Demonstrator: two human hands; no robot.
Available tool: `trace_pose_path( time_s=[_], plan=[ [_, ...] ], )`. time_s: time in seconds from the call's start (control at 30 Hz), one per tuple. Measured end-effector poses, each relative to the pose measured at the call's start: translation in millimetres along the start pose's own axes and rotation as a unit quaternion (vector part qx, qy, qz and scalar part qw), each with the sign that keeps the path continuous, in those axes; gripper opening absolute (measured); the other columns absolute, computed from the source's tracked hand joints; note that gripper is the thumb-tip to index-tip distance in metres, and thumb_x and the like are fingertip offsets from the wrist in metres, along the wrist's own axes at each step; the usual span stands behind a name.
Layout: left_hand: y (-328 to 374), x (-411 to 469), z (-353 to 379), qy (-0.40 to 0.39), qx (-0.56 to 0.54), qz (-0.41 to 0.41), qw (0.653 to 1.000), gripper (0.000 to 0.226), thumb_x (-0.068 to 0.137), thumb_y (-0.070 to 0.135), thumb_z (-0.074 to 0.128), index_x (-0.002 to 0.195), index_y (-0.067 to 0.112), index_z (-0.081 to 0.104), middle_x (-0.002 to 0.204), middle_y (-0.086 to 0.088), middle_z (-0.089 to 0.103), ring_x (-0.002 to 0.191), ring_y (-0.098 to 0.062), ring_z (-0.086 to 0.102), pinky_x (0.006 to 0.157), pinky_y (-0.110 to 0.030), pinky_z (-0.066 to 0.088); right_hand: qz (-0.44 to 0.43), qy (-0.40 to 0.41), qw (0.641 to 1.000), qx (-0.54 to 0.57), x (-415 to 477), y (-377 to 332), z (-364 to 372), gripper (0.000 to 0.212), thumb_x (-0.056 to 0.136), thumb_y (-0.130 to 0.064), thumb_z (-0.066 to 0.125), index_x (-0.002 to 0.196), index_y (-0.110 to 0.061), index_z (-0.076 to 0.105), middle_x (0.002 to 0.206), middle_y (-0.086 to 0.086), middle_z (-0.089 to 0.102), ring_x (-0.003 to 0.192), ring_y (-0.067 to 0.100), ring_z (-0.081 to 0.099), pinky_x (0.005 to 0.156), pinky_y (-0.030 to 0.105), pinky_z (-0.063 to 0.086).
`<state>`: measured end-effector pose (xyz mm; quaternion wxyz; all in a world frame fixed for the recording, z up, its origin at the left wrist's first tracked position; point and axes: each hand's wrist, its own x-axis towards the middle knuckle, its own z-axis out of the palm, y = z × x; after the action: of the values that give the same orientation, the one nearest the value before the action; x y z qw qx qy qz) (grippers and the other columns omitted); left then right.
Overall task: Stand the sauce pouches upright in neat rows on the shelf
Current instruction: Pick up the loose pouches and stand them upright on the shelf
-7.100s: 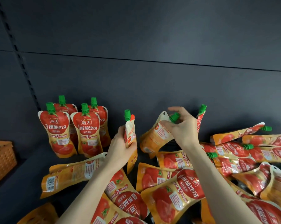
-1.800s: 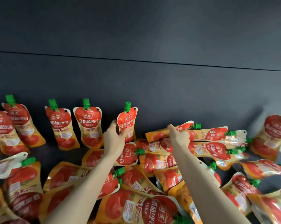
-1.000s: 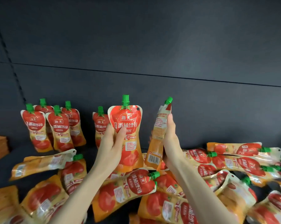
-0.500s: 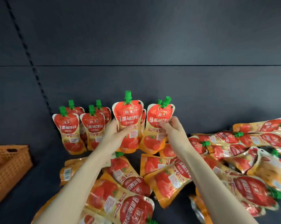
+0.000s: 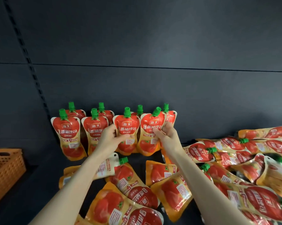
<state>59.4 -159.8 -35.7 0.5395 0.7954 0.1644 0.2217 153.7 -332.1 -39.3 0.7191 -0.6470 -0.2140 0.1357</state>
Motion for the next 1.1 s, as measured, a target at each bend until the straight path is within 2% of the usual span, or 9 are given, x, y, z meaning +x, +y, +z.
trace_pose_path(
  time_s=[0.1, 0.17, 0.27, 0.33, 0.47, 0.67, 0.77, 0.97, 1.1],
  plan=[
    [-13, -2, 0, -0.016, 0.04, -0.017, 0.999, 0.049, 0.079, 0.017, 0.071, 0.125, 0.018, 0.051, 0.12, 0.002, 0.062, 0.112, -0.015, 0.057, 0.097, -0.039, 0.048, 0.029, -0.019, 0.999, -0.019, -3, 11, -3, 0.021, 0.091, -0.021, 0.058, 0.112, -0.02, 0.053, 0.11, -0.003, 0.067, 0.1, 0.013, 0.066, 0.082, 0.028, 0.056],
    [-16, -2, 0, -0.016, 0.041, -0.016, 0.999, 0.052, 0.081, 0.017, 0.07, 0.128, 0.019, 0.049, 0.123, 0.001, 0.06, 0.115, -0.015, 0.056, 0.099, -0.04, 0.047, 0.025, -0.032, 0.997, -0.059, -3, 14, -7, 0.028, 0.088, -0.021, 0.062, 0.114, -0.02, 0.052, 0.114, -0.004, 0.065, 0.105, 0.012, 0.064, 0.087, 0.029, 0.054],
    [-17, 0, -3, -0.027, 0.046, -0.017, 0.998, 0.053, 0.081, 0.016, 0.069, 0.129, 0.018, 0.048, 0.125, -0.001, 0.059, 0.117, -0.018, 0.055, 0.099, -0.043, 0.046, -0.008, -0.045, 0.983, -0.18, 0, 15, -8, 0.047, 0.083, -0.018, 0.069, 0.124, -0.02, 0.047, 0.12, -0.006, 0.061, 0.11, 0.01, 0.059, 0.092, 0.028, 0.048],
    [-18, 0, -6, -0.038, 0.047, -0.017, 0.998, 0.053, 0.081, 0.016, 0.069, 0.13, 0.018, 0.048, 0.125, -0.001, 0.059, 0.118, -0.019, 0.055, 0.099, -0.045, 0.046, -0.02, -0.039, 0.975, -0.216, 1, 16, -7, 0.051, 0.081, -0.02, 0.07, 0.127, -0.019, 0.047, 0.122, -0.005, 0.061, 0.112, 0.011, 0.058, 0.094, 0.03, 0.048],
    [-20, -2, -9, -0.037, 0.048, -0.009, 0.998, 0.052, 0.082, 0.016, 0.068, 0.13, 0.017, 0.048, 0.125, -0.003, 0.059, 0.118, -0.02, 0.055, 0.098, -0.045, 0.047, -0.028, -0.023, 0.971, -0.238, -1, 16, -9, 0.051, 0.081, -0.02, 0.071, 0.126, -0.017, 0.049, 0.122, -0.003, 0.062, 0.114, 0.015, 0.059, 0.097, 0.036, 0.049],
    [-23, -8, -13, -0.025, 0.054, 0.001, 0.998, 0.053, 0.082, 0.017, 0.068, 0.131, 0.017, 0.047, 0.126, -0.002, 0.059, 0.118, -0.018, 0.055, 0.098, -0.044, 0.048, -0.034, -0.008, 0.969, -0.243, -6, 12, -4, 0.05, 0.082, -0.018, 0.069, 0.126, -0.016, 0.047, 0.125, 0.0, 0.06, 0.116, 0.018, 0.057, 0.095, 0.033, 0.048],
    [-23, -8, -13, -0.031, 0.057, 0.0, 0.998, 0.054, 0.082, 0.015, 0.068, 0.131, 0.016, 0.046, 0.126, 0.0, 0.058, 0.116, -0.016, 0.054, 0.097, -0.038, 0.047, -0.028, -0.011, 0.967, -0.254, -6, 10, -4, 0.054, 0.082, -0.017, 0.069, 0.129, -0.016, 0.043, 0.127, 0.0, 0.058, 0.119, 0.018, 0.055, 0.097, 0.035, 0.046],
    [-22, -11, -9, -0.026, 0.049, -0.012, 0.998, 0.056, 0.083, 0.013, 0.067, 0.133, 0.015, 0.043, 0.128, -0.004, 0.057, 0.119, -0.02, 0.054, 0.098, -0.036, 0.046, -0.014, -0.025, 0.963, -0.267, -9, 13, -4, 0.059, 0.081, -0.012, 0.071, 0.131, -0.019, 0.041, 0.126, -0.003, 0.057, 0.118, 0.017, 0.055, 0.088, 0.023, 0.044],
    [-22, -12, -6, -0.023, 0.044, -0.011, 0.999, 0.055, 0.084, 0.012, 0.066, 0.133, 0.016, 0.042, 0.131, -0.004, 0.055, 0.122, -0.021, 0.052, 0.1, -0.037, 0.045, -0.01, -0.021, 0.966, -0.259, -8, 12, -1, 0.058, 0.082, -0.011, 0.07, 0.132, -0.018, 0.041, 0.128, -0.001, 0.057, 0.12, 0.018, 0.054, 0.096, 0.032, 0.046]
  ],
)
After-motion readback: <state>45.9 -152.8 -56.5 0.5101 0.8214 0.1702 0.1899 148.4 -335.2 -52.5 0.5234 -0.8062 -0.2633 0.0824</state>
